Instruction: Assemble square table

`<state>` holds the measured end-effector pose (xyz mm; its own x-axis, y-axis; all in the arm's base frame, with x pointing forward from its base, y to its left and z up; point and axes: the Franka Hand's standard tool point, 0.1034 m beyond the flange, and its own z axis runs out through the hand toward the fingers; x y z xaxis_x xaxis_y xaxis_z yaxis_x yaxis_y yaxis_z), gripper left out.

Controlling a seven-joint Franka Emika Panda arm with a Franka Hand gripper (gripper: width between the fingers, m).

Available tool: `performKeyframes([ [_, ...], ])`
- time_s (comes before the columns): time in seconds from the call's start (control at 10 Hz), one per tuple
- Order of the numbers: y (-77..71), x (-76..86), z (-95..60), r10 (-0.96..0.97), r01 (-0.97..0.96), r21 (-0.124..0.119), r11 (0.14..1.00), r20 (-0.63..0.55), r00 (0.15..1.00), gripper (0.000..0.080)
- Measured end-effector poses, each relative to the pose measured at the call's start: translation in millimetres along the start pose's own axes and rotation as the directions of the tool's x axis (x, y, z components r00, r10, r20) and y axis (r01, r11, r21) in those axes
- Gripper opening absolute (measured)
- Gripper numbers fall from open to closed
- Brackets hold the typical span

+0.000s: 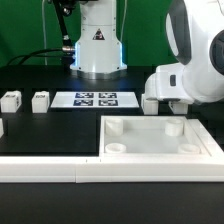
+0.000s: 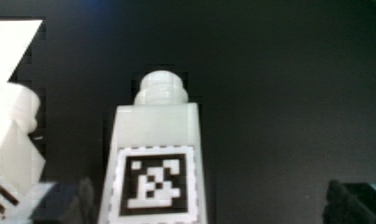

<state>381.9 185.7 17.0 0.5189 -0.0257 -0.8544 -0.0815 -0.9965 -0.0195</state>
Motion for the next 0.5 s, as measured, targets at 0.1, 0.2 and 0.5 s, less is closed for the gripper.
performKeyframes([
  [0.1,0.0,0.0,0.1,0.000,0.000,0.000,1.000,0.000,1.000,0.0649],
  [0.2,-0.1,0.0,0.1,0.000,0.000,0.000,1.000,0.000,1.000,0.0523],
  [0.5,-0.1,0.0,0.2,0.000,0.000,0.000,1.000,0.000,1.000,0.0286],
])
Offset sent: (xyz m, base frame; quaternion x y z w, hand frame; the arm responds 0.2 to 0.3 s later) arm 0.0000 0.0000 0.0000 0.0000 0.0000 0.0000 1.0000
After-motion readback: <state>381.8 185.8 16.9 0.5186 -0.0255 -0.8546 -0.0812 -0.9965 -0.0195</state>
